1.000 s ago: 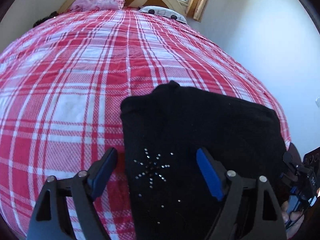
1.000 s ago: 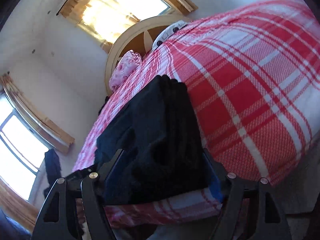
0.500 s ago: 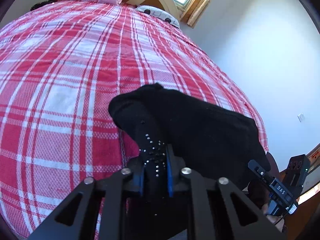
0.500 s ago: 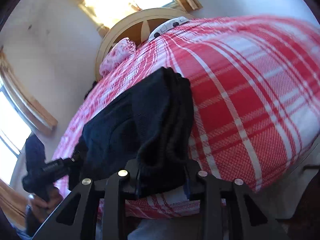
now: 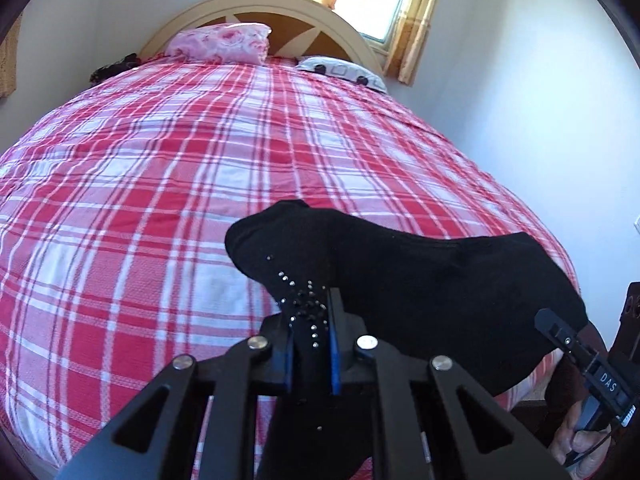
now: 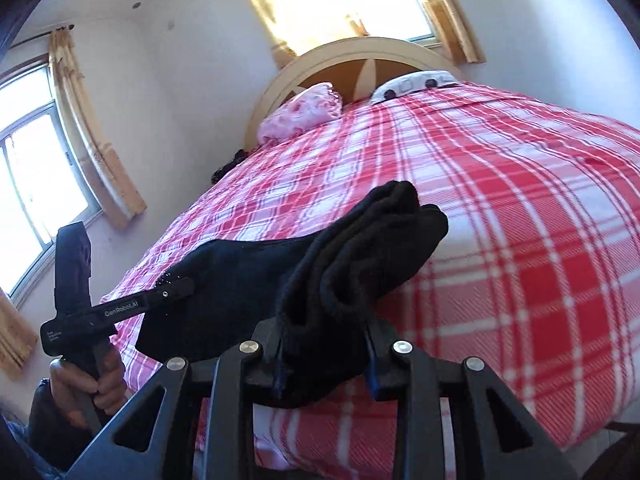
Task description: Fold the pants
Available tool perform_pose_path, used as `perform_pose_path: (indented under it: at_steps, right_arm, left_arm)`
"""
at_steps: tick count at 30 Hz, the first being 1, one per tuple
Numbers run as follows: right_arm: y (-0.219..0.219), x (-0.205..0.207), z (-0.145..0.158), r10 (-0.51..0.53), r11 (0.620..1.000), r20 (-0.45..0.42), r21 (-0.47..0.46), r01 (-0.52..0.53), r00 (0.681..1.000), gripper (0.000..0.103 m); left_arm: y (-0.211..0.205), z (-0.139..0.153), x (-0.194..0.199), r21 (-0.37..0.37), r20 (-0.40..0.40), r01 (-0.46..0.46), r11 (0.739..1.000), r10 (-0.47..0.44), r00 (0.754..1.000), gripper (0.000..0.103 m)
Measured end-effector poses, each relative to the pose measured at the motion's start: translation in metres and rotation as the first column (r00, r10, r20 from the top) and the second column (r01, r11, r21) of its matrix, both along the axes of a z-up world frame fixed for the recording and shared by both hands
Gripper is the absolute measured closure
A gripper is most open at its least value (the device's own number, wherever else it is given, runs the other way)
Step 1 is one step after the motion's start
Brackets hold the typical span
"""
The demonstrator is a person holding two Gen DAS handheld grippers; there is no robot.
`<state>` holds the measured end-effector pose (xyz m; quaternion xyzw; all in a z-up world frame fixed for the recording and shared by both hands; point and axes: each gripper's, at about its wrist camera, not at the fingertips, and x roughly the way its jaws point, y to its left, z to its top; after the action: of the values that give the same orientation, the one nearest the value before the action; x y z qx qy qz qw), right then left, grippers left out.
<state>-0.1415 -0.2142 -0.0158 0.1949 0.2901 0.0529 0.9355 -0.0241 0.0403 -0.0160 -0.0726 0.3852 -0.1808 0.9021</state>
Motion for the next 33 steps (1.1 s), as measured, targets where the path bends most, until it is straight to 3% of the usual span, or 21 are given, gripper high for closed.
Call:
perform_pose_path:
  at_steps: [12,24,29,33]
  right_arm:
    - [0.042,0.054,0.016,0.126,0.992,0.035,0.013,-0.126,0.991,0.073]
    - [0.122,0.129,0.033,0.302,0.953,0.085,-0.022,-0.301,0.95,0.073]
    - [0.156,0.158,0.035,0.352,0.936,0.1,-0.027,-0.351,0.931,0.073]
    - [0.175,0.17,0.034,0.381,0.924,0.099,-0.014,-0.382,0.919,0.073]
  left_arm:
    - [0.043,0.018,0.017,0.048,0.08,-0.149,0.988,0.144,0.986,0.09]
    - [0.118,0.04,0.028,0.075,0.171,-0.357,0.931,0.34,0.925,0.09]
    - [0.142,0.041,0.029,0.083,0.185,-0.419,0.904,0.4,0.898,0.09]
    - [0.153,0.038,0.026,0.085,0.181,-0.438,0.895,0.418,0.89,0.09]
